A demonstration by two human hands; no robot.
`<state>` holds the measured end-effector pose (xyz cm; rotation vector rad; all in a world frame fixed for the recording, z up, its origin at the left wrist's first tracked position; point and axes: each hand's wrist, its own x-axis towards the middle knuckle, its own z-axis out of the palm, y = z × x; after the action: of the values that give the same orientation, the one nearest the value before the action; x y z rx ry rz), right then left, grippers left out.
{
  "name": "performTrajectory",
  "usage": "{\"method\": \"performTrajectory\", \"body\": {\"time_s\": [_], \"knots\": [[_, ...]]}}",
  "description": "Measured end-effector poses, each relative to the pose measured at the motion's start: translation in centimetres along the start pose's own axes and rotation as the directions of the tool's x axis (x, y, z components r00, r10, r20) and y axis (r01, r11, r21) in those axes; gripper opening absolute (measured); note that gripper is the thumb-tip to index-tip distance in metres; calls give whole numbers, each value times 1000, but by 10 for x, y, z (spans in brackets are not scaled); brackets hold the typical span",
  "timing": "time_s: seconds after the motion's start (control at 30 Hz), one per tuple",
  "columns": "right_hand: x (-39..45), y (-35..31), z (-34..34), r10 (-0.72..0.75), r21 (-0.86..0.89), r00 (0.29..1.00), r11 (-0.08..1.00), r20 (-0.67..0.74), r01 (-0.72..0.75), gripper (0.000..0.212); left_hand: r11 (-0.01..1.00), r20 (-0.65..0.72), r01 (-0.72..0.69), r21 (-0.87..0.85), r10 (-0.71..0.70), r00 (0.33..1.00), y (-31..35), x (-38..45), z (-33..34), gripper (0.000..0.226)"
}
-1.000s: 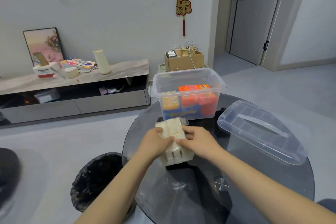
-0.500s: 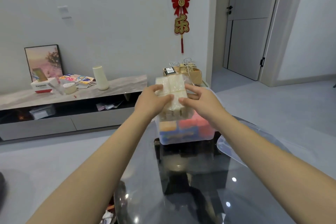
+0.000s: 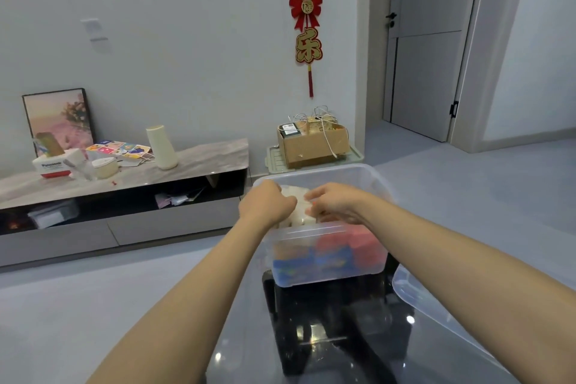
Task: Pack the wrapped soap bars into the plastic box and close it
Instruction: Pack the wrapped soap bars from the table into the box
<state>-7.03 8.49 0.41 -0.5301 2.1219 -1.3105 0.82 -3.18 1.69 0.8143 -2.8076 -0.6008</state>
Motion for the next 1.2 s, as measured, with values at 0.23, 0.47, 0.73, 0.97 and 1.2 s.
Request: {"method": "performTrajectory", "body": {"time_s": [0.23,0.47,0.73,0.97,1.2], "knots": [[9,8,4,-50,-159,994,987,-93,34,51,982,251,-20,187,-28,968,14,-2,0,40],[7,9,7,-85,-335,991,941,-99,47,51,951,312,-108,291,13,950,18,-9,4,43],[-28,21,6,-382,-522,879,831,-286,191,37,981,27,-176,81,174,984,6,-39,17,43],[-123,88,-17,-605,-648,688,719,-402,253,31,862,-321,-507,-12,477,818,21,-110,47,35],[-170,164,-37,-421,-707,805,708,-418,3,27,772,-160,-628,101,635,756,51,-152,111,31]]}}
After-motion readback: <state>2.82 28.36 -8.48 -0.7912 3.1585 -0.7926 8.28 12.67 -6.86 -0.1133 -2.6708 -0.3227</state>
